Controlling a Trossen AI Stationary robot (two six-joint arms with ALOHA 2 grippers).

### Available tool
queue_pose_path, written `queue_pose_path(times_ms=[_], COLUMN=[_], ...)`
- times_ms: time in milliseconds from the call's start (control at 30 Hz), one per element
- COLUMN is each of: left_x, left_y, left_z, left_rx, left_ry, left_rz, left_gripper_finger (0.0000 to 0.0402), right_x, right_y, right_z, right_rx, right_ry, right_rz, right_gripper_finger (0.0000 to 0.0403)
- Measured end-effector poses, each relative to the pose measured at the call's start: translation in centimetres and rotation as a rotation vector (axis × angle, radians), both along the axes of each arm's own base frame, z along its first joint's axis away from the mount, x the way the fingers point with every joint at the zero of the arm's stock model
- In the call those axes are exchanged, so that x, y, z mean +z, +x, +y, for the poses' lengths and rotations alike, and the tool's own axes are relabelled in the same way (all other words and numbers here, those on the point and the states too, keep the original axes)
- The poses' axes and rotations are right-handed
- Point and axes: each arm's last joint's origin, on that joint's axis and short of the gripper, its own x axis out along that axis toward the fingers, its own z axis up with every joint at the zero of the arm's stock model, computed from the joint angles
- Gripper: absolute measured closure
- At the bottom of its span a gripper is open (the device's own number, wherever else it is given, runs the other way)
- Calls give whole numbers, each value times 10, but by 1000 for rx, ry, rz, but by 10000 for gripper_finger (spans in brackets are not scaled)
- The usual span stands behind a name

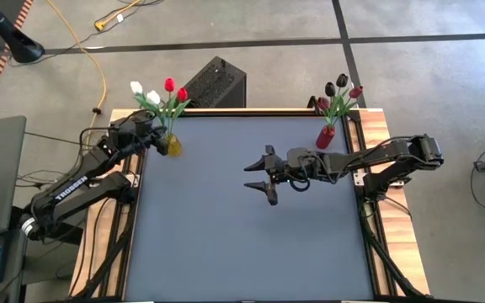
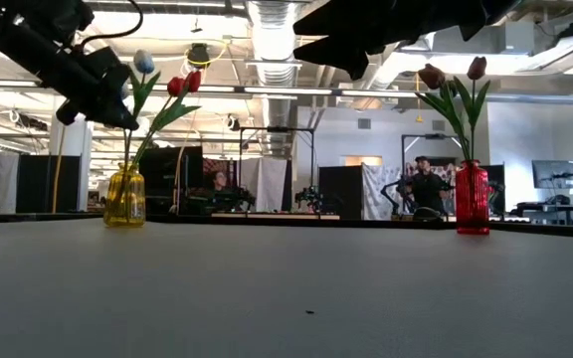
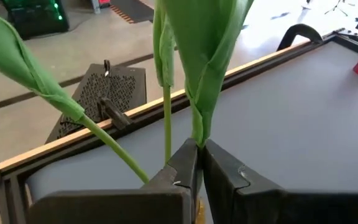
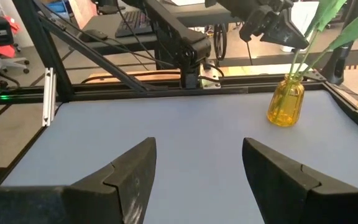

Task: Sort flowers into vase by color
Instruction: Put the white tulip into the yellow flower vase, then return to Home Position

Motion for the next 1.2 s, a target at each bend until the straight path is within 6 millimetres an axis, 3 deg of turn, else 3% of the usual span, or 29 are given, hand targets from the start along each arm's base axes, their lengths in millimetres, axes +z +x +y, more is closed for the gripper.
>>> queue_pose_path(times_ms=[367,533,800,1033,1200], left_x=[-6,-7,14,24,34], left_y=[-2,-5,-2,13,28], left_z=[-3,-7,-18,-35,-50], left_rx=[23,23,-86,-367,-526], left_ry=[-77,-143,-197,-252,-191], left_rz=[6,30,-37,-124,-193], left_gripper_finger=[279,246,240,242,256], right_x=[0,0,0,0,-1], right_y=[0,0,0,0,0], right_z=[0,0,0,-3,-7], right_rx=[1,1,-1,-36,-49], right_ry=[0,1,9,37,40], right_rz=[0,0,-1,-1,9], right_gripper_finger=[137,137,137,137,137])
